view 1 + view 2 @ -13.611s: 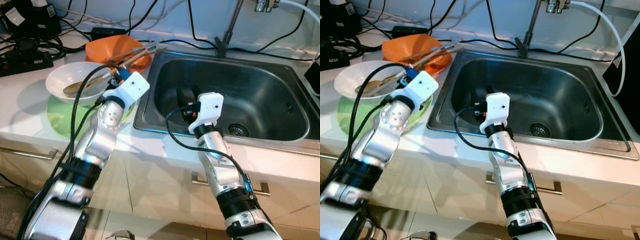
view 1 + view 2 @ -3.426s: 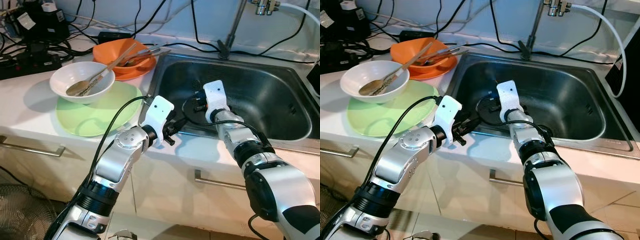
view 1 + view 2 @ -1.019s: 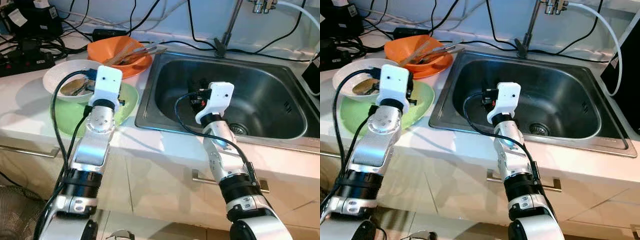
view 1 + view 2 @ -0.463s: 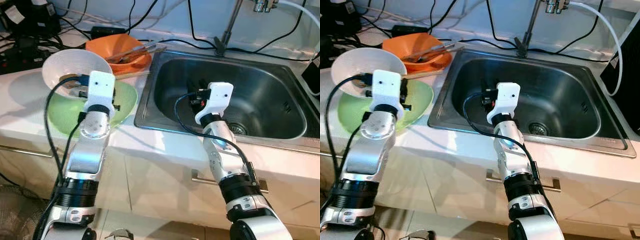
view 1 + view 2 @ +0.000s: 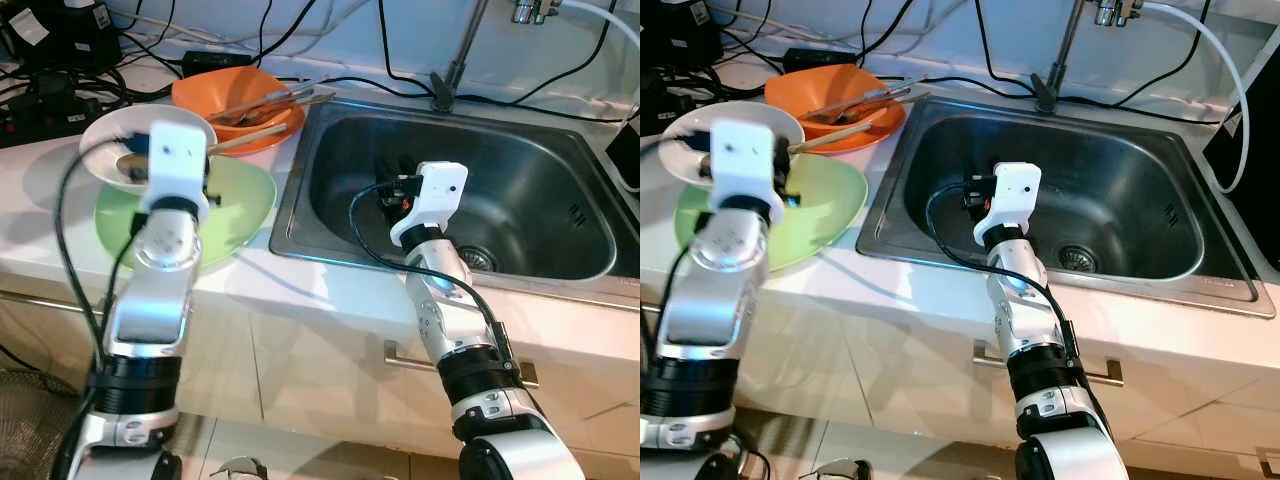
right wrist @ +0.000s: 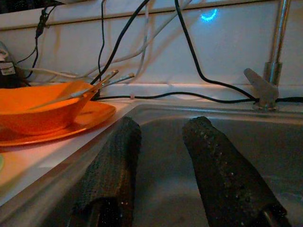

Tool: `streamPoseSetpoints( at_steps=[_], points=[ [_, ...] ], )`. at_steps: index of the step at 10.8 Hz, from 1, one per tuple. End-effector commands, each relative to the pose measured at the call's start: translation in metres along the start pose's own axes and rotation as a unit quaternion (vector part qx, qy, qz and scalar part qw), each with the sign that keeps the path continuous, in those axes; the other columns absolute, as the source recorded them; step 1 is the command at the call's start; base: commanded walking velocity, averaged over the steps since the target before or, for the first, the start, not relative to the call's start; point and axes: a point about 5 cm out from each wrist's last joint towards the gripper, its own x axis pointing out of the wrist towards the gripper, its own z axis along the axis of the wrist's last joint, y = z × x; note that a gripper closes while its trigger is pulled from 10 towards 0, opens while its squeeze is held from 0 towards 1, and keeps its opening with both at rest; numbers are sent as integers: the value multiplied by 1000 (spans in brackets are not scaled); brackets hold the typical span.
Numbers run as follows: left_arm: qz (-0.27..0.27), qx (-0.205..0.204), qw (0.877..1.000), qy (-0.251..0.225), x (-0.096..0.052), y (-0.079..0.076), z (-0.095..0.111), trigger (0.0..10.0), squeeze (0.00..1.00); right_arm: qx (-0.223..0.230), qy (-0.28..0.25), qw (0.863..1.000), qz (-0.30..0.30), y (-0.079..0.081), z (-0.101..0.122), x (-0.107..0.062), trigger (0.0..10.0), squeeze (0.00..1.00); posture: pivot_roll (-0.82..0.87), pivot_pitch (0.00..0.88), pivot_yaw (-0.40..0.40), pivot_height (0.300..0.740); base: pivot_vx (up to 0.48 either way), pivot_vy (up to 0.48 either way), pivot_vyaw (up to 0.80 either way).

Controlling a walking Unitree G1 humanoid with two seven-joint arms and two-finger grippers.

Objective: Kitchen organization

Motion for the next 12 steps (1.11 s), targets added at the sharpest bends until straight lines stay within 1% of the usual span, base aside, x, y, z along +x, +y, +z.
streamPoseSetpoints(
  at_steps=[1,2,3,4,5,6,7,8,9,10,11,12],
  points=[
    [-51,20,997,-61,-1,-13,23,10000,0,3,-15,1000,-7,-3,6,3,10000,0,90,45,-66,740,0,0,0],
    [-105,45,988,-106,-6,-28,35,10000,0,4,-16,1000,-8,-3,6,3,10000,0,90,45,-66,740,0,0,0],
    [-156,68,975,-141,-12,-44,42,10000,0,5,-17,1000,-8,-2,7,3,10000,0,90,45,-66,740,0,0,0],
    [-200,103,962,-155,-15,-58,42,10000,0,6,-16,1000,-8,-2,6,3,10000,0,82,42,-61,740,0,0,0],
    [-233,144,948,-164,-16,-70,39,10000,0,5,-16,1000,-10,-3,5,2,10000,0,82,42,-61,740,0,0,0],
    [-243,177,939,-168,-13,-76,39,10000,0,4,-15,1000,-13,-5,5,2,10000,0,78,41,-59,740,0,0,0],
    [-238,202,935,-168,-9,-79,38,10000,0,4,-15,1000,-14,-5,5,2,10000,0,78,41,-59,740,0,0,0],
    [-223,255,927,-160,1,-80,34,10000,0,5,-13,1000,-14,-5,4,1,10000,0,75,41,-58,740,0,0,0],
    [-206,280,925,-153,9,-80,31,10000,0,5,-12,1000,-13,-5,3,1,10000,0,70,38,-53,740,0,0,0],
    [-191,276,930,-150,14,-78,32,10000,1000,4,-13,1000,-14,-5,3,1,10000,0,66,34,-51,740,0,0,0],
    [-186,278,931,-148,16,-77,32,10000,1000,4,-13,1000,-15,-6,4,1,10000,0,66,32,-51,740,0,0,0],
    [-186,285,929,-147,17,-78,31,10000,835,3,-13,1000,-16,-7,4,1,10000,0,66,32,-51,740,0,0,0]
  ],
)
